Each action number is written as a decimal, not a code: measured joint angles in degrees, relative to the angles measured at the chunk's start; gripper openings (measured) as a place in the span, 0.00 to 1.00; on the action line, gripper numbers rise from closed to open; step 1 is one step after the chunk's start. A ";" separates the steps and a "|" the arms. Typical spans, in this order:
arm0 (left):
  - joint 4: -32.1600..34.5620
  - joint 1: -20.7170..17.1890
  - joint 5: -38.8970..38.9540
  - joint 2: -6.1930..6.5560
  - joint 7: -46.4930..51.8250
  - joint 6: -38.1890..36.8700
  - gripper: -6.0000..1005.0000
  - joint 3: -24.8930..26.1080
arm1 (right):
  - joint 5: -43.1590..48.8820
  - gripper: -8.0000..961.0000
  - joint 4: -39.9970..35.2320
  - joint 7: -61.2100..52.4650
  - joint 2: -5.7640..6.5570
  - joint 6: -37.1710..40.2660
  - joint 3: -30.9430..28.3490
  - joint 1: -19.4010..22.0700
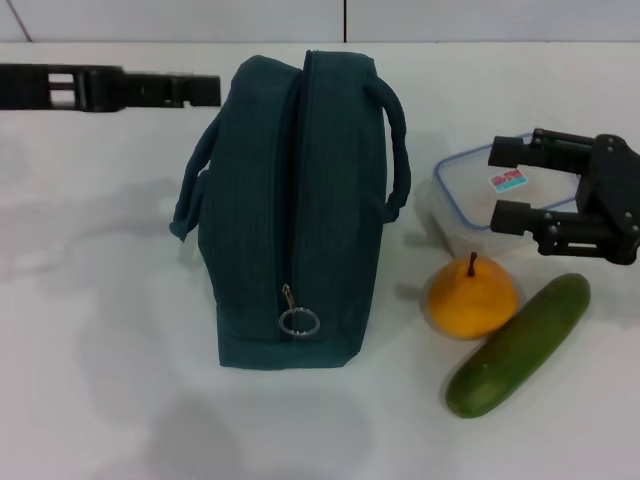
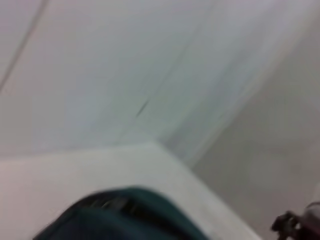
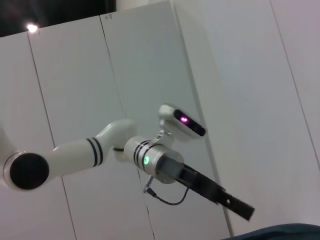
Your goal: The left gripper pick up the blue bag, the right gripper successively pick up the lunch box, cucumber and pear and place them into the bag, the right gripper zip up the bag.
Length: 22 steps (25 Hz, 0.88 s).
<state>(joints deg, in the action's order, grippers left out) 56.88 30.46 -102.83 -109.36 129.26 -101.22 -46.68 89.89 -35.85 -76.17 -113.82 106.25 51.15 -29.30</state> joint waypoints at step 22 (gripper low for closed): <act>-6.98 8.07 -14.41 0.40 14.24 1.33 0.87 0.01 | 0.38 0.77 0.26 3.31 -0.77 -0.21 0.00 1.98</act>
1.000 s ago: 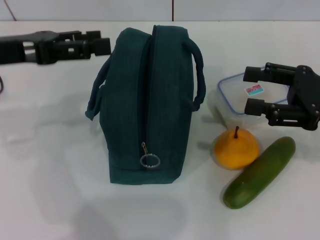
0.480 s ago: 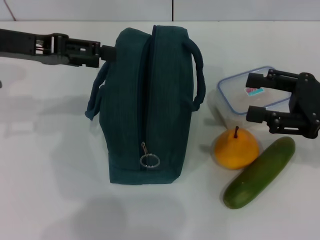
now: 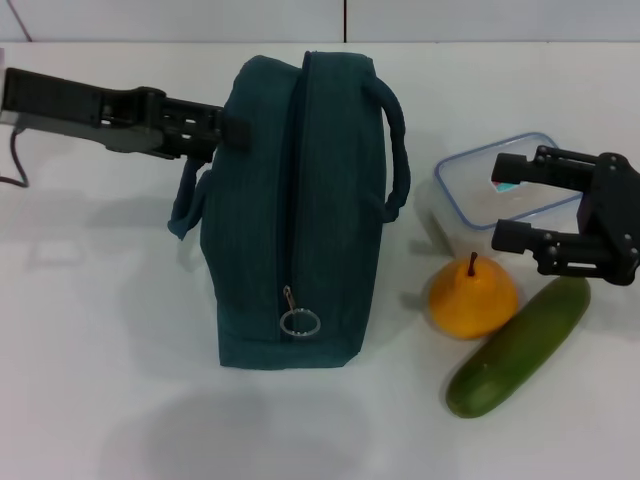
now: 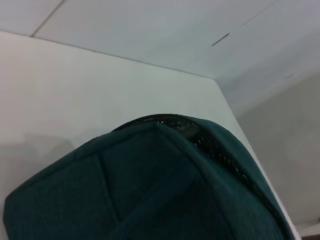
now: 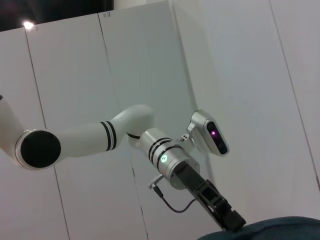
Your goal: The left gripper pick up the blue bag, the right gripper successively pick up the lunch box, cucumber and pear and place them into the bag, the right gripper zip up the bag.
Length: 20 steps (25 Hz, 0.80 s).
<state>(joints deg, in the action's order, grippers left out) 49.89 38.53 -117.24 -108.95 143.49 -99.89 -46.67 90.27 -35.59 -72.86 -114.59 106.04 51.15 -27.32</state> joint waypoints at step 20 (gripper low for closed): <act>-2.08 1.34 -2.12 0.27 0.89 1.31 0.74 -0.37 | -0.01 0.77 0.01 0.00 -0.44 0.00 -0.09 0.43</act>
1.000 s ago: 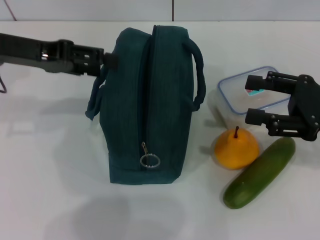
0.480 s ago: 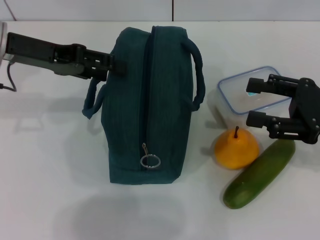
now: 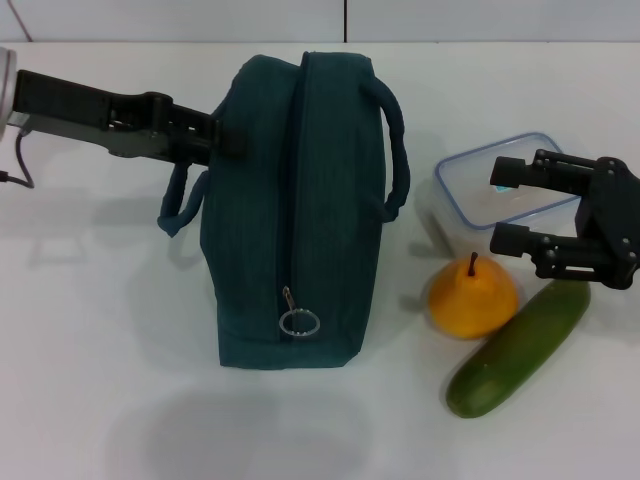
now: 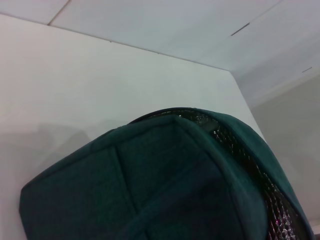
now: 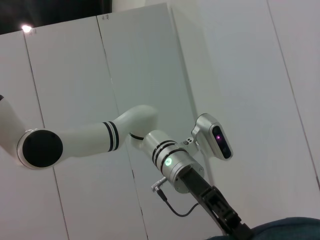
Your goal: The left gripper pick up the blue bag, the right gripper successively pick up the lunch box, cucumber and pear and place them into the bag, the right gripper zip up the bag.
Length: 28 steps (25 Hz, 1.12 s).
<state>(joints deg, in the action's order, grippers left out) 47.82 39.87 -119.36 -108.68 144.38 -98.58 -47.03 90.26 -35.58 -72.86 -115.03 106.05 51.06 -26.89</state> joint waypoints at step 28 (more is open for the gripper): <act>0.00 0.02 0.43 -0.49 0.42 0.12 0.05 0.19 | -5.24 0.77 5.39 -0.11 -0.19 -3.80 -0.77 0.69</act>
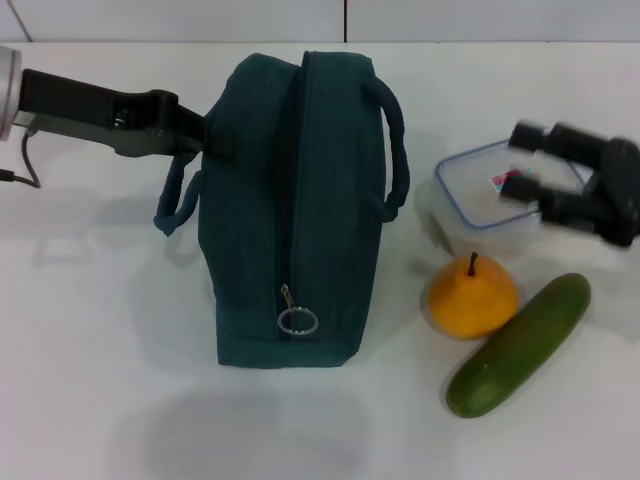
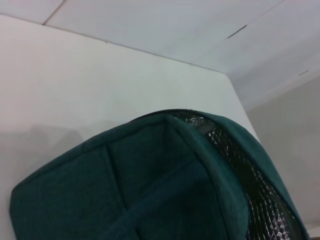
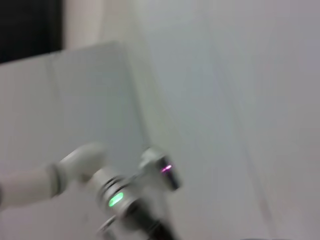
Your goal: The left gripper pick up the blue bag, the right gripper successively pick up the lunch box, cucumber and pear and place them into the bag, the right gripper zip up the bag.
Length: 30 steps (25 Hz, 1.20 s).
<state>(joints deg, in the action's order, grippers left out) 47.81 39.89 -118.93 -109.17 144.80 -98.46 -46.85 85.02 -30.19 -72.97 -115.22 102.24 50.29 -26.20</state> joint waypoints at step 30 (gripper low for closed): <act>0.00 -0.09 0.19 -2.34 -3.59 3.58 0.06 0.09 | -22.54 0.77 31.07 -11.29 -0.98 -33.08 -11.27 -2.05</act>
<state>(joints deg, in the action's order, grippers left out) 47.81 39.80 -118.74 -111.50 141.21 -94.88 -46.76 62.47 0.88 -84.26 -116.21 69.16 39.02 -28.25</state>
